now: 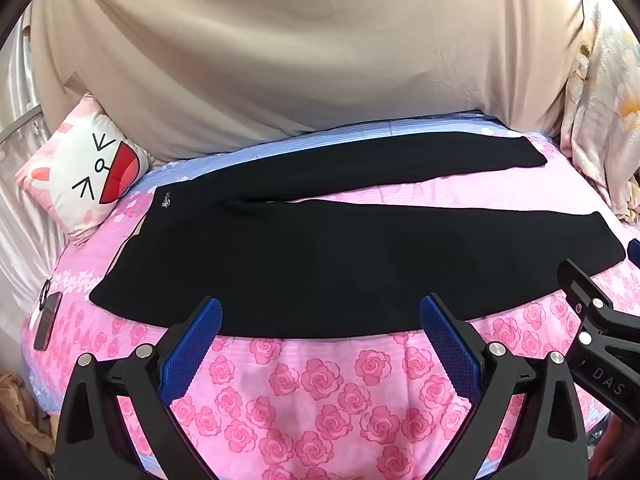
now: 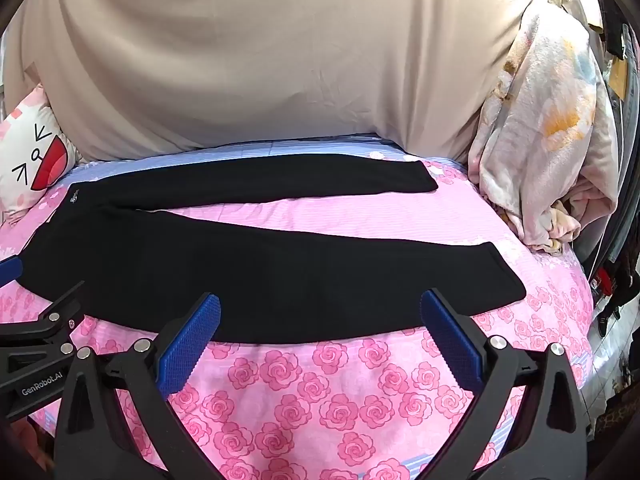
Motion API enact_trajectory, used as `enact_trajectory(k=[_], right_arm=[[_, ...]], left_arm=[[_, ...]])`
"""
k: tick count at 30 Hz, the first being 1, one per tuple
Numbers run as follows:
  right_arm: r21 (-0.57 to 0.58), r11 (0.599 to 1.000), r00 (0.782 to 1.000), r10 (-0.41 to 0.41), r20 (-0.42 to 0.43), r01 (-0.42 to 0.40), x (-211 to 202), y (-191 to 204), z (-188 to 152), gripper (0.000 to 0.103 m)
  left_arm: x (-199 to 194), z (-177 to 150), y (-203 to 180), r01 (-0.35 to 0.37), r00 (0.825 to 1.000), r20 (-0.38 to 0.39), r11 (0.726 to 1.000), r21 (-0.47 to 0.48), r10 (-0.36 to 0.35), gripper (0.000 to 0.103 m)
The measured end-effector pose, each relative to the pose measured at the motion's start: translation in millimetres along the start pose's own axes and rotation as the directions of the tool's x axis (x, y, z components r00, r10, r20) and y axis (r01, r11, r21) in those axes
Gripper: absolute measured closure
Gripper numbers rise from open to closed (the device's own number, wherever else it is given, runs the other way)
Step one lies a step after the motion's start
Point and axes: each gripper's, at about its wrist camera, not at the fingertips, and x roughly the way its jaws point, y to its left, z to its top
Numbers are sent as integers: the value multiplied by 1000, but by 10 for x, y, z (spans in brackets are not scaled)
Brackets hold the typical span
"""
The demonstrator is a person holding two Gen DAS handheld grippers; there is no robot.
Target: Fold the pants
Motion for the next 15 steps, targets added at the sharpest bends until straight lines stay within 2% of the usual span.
enact_trajectory(k=[15], right_arm=[[0, 1000, 1000, 1, -4, -1, 24, 30, 14, 5]], left_arm=[[2, -15, -42, 0, 1000, -4, 1000, 8, 0, 5]])
